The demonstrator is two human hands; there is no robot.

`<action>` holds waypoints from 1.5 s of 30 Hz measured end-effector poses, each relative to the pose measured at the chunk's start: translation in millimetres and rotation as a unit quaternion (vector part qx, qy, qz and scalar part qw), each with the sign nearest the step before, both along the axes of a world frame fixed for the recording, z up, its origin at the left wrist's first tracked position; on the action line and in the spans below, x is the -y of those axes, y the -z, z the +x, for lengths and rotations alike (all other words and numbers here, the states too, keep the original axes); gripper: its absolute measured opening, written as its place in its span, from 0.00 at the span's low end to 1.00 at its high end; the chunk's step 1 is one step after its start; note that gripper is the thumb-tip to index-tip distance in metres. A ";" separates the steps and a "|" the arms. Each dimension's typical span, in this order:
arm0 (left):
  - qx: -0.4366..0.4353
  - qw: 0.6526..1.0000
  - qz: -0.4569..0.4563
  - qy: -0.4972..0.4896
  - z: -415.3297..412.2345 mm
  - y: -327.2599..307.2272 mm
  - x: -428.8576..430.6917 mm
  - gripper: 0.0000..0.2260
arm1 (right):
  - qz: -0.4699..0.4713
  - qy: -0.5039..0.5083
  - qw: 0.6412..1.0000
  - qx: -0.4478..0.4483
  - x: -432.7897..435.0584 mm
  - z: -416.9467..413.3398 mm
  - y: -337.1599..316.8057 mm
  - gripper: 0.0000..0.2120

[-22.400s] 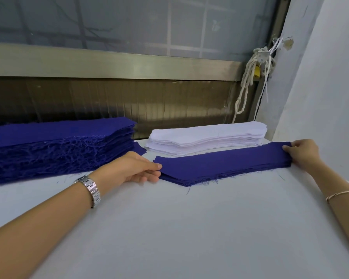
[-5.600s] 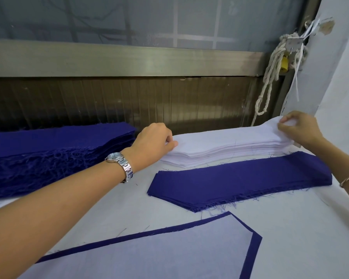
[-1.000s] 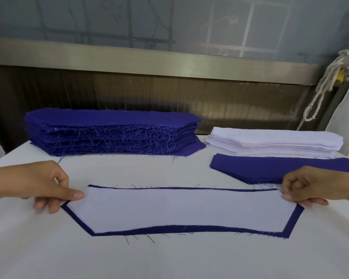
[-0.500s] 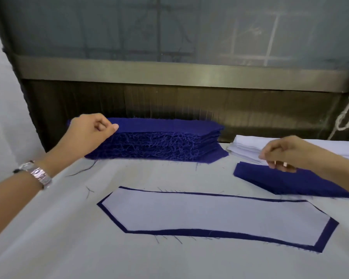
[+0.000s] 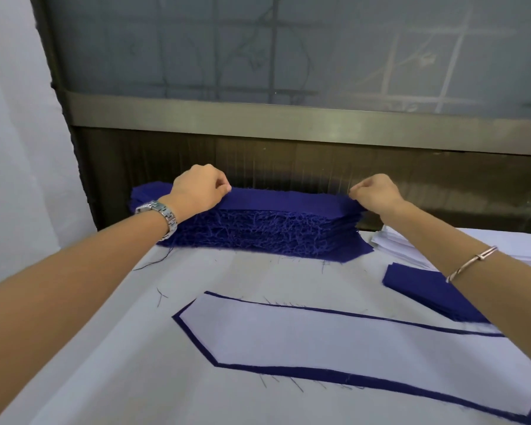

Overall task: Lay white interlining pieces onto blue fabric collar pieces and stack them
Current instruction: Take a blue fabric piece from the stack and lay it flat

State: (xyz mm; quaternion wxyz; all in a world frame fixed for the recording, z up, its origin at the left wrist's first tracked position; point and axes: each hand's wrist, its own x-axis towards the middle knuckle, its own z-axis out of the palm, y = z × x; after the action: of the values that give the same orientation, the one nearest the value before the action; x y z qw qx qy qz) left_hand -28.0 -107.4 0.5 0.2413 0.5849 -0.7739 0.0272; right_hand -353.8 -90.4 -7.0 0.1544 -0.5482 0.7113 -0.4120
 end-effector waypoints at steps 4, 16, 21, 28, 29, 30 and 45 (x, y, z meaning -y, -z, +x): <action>0.030 0.999 0.000 -0.013 6.0 5.9 4.5 0.10 | 0.056 0.010 0.997 -0.046 9.3 -0.2 -2.0 0.12; 0.020 1.000 -0.021 -0.013 9.6 12.6 14.5 0.07 | -0.064 0.046 0.996 -0.034 10.9 -9.6 1.0 0.12; 0.014 1.000 0.002 -0.002 13.7 7.0 19.7 0.13 | -0.111 0.011 0.994 0.006 6.3 -18.9 4.0 0.08; -0.001 0.994 0.082 0.078 17.8 -1.8 28.3 0.27 | -0.193 -0.089 0.973 0.085 -9.3 -29.1 7.4 0.10; -0.007 0.992 0.098 0.085 18.0 -3.3 29.1 0.29 | -0.202 -0.095 0.971 0.086 -11.4 -30.0 8.2 0.09; -0.009 0.990 0.111 0.089 18.3 -4.9 30.0 0.30 | -0.208 -0.101 0.969 0.088 -13.1 -30.8 8.7 0.08; 0.124 0.989 -0.080 -0.005 68.6 -2.0 21.0 0.15 | -0.207 -0.126 0.966 0.092 -27.9 -33.2 17.8 0.07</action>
State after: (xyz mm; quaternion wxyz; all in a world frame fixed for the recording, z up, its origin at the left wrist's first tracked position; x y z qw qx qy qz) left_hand 40.6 -128.4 2.5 0.1891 0.5594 -0.7904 0.1629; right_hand -387.0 -62.6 -24.8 0.1529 -0.6134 0.5182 -0.5761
